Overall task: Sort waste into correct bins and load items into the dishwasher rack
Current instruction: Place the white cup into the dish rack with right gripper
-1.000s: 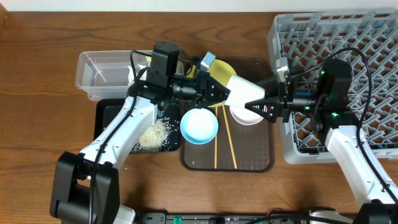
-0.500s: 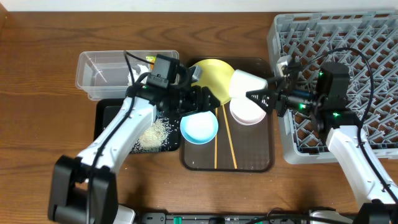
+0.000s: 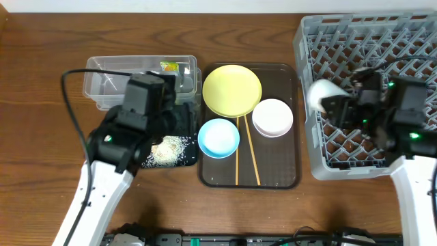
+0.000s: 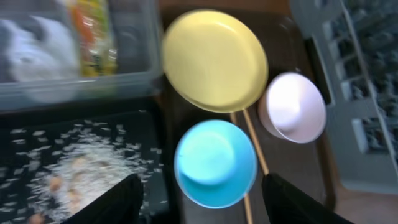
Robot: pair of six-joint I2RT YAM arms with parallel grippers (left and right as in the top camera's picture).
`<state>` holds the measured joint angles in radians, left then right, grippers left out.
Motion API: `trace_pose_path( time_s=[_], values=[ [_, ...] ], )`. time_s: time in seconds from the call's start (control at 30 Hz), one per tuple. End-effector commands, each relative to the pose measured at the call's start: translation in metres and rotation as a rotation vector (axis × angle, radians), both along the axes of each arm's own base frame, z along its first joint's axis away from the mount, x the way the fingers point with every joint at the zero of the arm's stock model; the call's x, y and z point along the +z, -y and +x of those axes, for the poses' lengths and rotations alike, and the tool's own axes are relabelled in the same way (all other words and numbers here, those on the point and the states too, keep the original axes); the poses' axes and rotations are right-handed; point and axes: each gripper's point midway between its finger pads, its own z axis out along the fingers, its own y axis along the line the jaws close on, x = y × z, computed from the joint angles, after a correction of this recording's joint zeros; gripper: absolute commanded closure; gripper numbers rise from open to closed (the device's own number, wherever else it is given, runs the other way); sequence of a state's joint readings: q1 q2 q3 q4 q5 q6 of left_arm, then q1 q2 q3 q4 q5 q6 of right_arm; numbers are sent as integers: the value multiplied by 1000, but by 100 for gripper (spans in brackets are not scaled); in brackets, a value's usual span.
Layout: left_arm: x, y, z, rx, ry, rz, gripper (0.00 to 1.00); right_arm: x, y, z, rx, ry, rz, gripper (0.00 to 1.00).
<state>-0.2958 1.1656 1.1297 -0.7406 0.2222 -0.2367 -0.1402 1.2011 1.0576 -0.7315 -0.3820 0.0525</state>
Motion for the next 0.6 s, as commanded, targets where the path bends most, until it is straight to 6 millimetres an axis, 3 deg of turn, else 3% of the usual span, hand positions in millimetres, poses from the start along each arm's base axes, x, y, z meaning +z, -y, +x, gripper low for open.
trace_pose_path(
  time_s=[0.0,0.17,0.33,0.57],
  values=[
    [11,-21,5,67,48,47,35,17,63,-4,-225,-28,-235,64],
    [10,-31,7,100,41,48,35,16,99,-18,-352,-114,-345,63],
    [8,-31,6,100,34,50,35,-17,123,-33,-410,-288,-388,60],
    [8,-31,6,100,32,50,35,-60,141,-36,-457,-453,-391,63]
  ],
)
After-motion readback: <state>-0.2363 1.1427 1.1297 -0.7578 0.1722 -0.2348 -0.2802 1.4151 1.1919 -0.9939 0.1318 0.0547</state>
